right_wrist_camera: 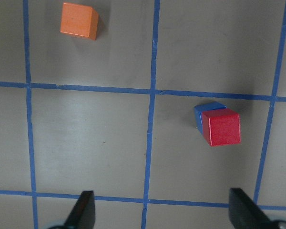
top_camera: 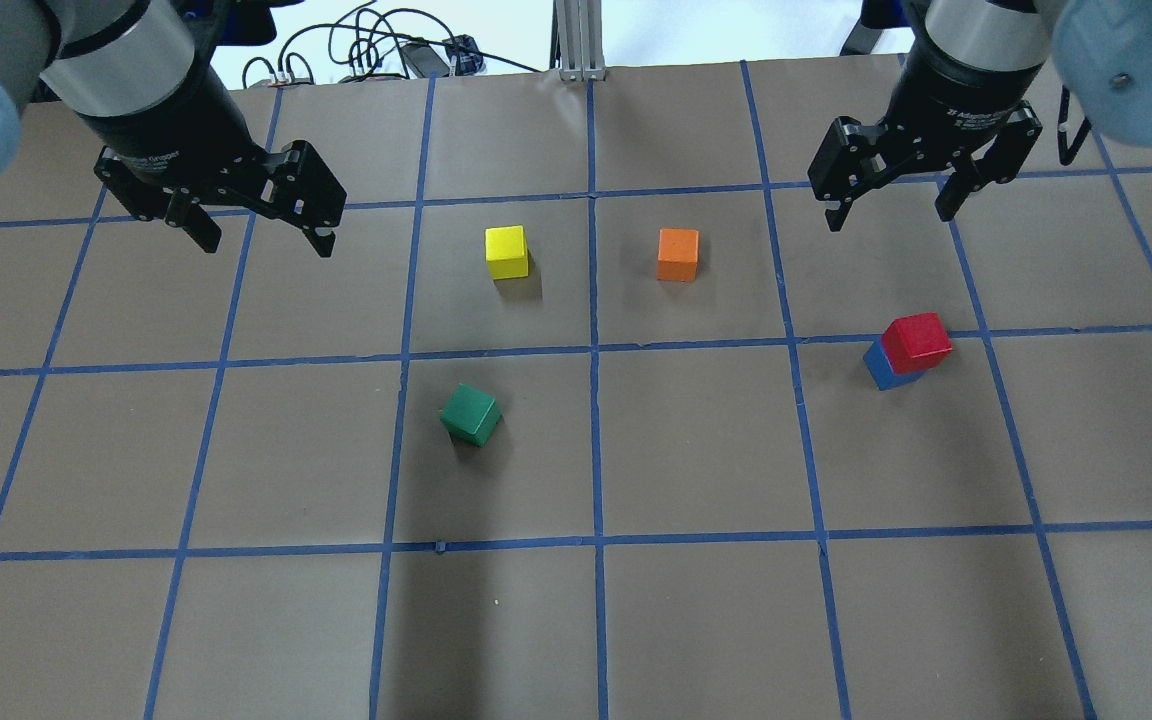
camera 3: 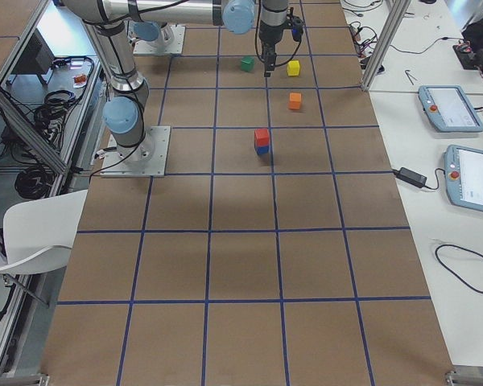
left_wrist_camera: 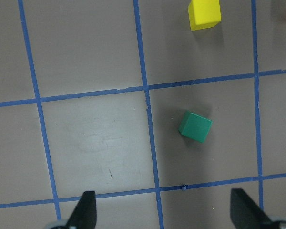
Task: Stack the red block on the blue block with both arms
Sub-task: 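Open the right gripper and raise it away from the stack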
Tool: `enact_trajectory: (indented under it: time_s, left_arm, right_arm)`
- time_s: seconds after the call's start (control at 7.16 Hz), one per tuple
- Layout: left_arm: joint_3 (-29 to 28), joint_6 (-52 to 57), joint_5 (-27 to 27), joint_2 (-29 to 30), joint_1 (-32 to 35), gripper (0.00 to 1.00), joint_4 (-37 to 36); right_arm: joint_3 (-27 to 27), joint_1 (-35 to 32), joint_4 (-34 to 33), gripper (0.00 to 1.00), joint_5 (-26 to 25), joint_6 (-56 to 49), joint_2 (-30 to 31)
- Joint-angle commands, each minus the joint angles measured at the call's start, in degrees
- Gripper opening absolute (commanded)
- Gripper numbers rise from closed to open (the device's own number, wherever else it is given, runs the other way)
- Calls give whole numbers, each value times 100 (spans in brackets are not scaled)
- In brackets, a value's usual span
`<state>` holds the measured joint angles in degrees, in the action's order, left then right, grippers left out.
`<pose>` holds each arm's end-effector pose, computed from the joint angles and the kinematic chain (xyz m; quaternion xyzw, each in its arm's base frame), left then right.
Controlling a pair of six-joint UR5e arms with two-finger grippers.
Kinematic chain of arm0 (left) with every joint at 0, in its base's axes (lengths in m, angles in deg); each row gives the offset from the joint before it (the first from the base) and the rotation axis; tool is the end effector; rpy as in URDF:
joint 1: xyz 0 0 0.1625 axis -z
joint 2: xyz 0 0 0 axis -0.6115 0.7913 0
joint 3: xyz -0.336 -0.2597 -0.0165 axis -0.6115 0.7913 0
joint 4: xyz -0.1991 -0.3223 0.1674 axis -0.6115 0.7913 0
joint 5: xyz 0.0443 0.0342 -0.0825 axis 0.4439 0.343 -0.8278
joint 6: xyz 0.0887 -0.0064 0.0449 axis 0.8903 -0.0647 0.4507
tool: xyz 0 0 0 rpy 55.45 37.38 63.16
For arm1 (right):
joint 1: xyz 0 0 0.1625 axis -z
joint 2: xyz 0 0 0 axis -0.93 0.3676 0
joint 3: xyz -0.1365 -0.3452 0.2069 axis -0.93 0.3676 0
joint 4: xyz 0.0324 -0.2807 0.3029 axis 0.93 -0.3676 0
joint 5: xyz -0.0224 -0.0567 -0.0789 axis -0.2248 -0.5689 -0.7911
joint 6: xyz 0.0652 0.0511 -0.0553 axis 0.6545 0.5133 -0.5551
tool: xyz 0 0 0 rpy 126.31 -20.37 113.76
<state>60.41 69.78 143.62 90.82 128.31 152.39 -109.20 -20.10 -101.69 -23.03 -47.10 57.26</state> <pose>-0.1382 -0.4801 0.5126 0.0486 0.9988 -0.0043 0.0017 0.1232 -0.5174 0.4733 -0.0250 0.9993 0.0213 0.0168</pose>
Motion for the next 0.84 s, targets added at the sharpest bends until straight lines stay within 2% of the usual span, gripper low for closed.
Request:
enact_trajectory:
  time_s: [0.0, 0.7]
  left_arm:
    - [-1, -2, 0, 0, 0, 100, 0]
    - [-133, -37, 0, 210, -44, 100, 70]
  right_arm:
    - [-13, -6, 24, 100, -31, 112, 9]
    - [-13, -6, -38, 100, -5, 103, 18]
